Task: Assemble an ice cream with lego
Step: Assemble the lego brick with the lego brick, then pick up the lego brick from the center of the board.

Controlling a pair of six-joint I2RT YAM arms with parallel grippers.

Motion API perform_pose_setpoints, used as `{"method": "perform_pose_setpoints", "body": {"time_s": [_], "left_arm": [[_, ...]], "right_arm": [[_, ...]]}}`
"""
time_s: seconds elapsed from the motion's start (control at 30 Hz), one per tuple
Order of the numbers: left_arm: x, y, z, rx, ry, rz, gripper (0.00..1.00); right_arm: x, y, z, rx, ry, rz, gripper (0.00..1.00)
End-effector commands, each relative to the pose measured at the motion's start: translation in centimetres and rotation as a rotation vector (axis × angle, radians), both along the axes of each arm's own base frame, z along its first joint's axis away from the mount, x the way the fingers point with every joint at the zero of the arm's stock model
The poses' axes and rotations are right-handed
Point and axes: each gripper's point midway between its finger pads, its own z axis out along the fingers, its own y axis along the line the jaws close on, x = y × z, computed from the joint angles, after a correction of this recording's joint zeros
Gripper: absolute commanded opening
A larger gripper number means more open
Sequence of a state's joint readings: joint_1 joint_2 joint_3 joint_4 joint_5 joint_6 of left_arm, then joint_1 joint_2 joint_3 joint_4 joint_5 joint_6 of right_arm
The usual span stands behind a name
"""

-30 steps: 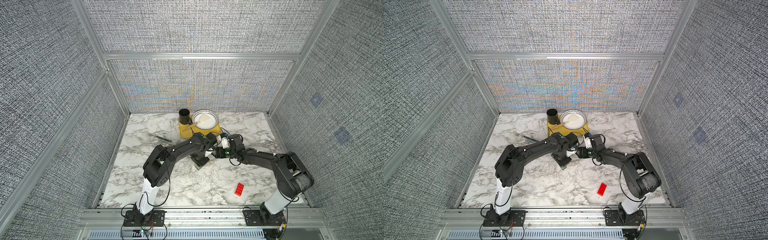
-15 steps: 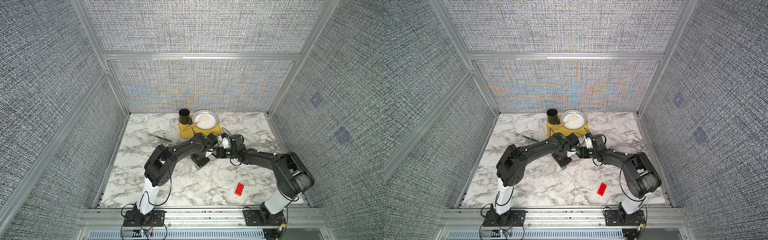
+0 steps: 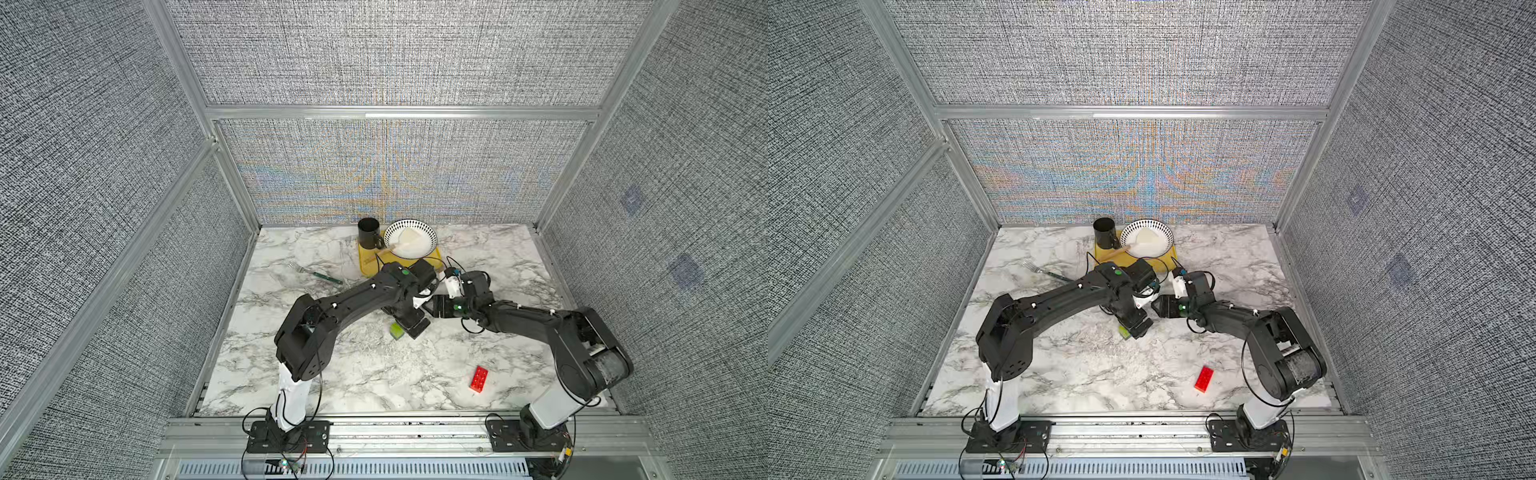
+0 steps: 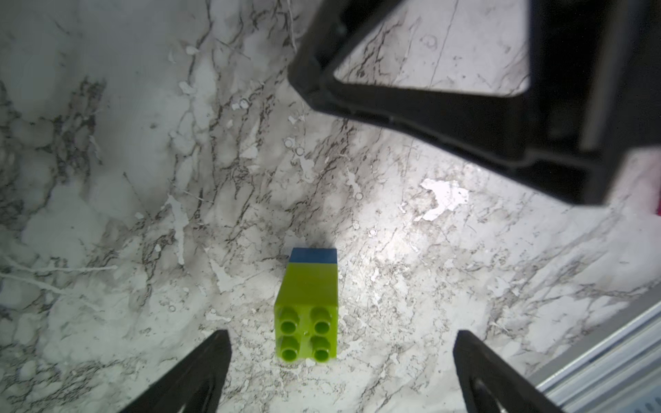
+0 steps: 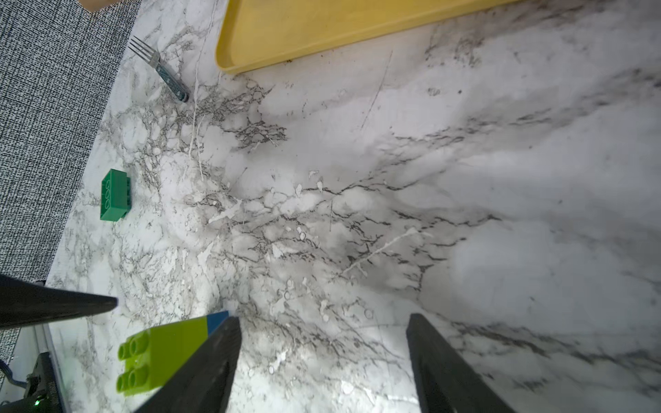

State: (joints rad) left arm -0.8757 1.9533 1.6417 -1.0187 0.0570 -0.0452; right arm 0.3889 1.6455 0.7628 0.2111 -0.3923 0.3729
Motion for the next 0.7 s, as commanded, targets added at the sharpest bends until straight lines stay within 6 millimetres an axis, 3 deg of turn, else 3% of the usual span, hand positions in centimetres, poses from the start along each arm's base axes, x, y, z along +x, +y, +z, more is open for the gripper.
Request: {"method": "perform_pose_setpoints", "body": {"time_s": [0.0,0.2,0.37,0.5,0.57,0.67], "left_arm": [[0.3,0.9,1.4,-0.036,-0.017,0.037,1.00],[2.0,6.3,3.2,-0.072,-0.045,0.269,1.00],[3.9,14.2,3.9,-0.055,-0.054,0.640,1.00],[4.4,19.6,3.2,-0.041,-0.085,0.862,1.00],[4.2,21.2,2.7,-0.042,-0.089,0.906,1.00],[3.8,23.4,1.6,-0.003,-0.096,0.968,1.00]], "right_arm": [[0.5,-0.6,0.7,0.012,-0.026,-0.034,0.76],[0.9,-3.3,2.6,0.009,-0.107,-0.154,0.76],[0.8,-6.8,5.4,0.002,-0.221,-0.304,0.76],[0.7,-10.5,8.1,-0.068,-0.295,-0.483,0.76],[0.6,-12.5,8.9,-0.119,-0.291,-0.573,0.77],[0.7,-13.3,9.1,-0.103,-0.249,-0.572,0.79]]}}
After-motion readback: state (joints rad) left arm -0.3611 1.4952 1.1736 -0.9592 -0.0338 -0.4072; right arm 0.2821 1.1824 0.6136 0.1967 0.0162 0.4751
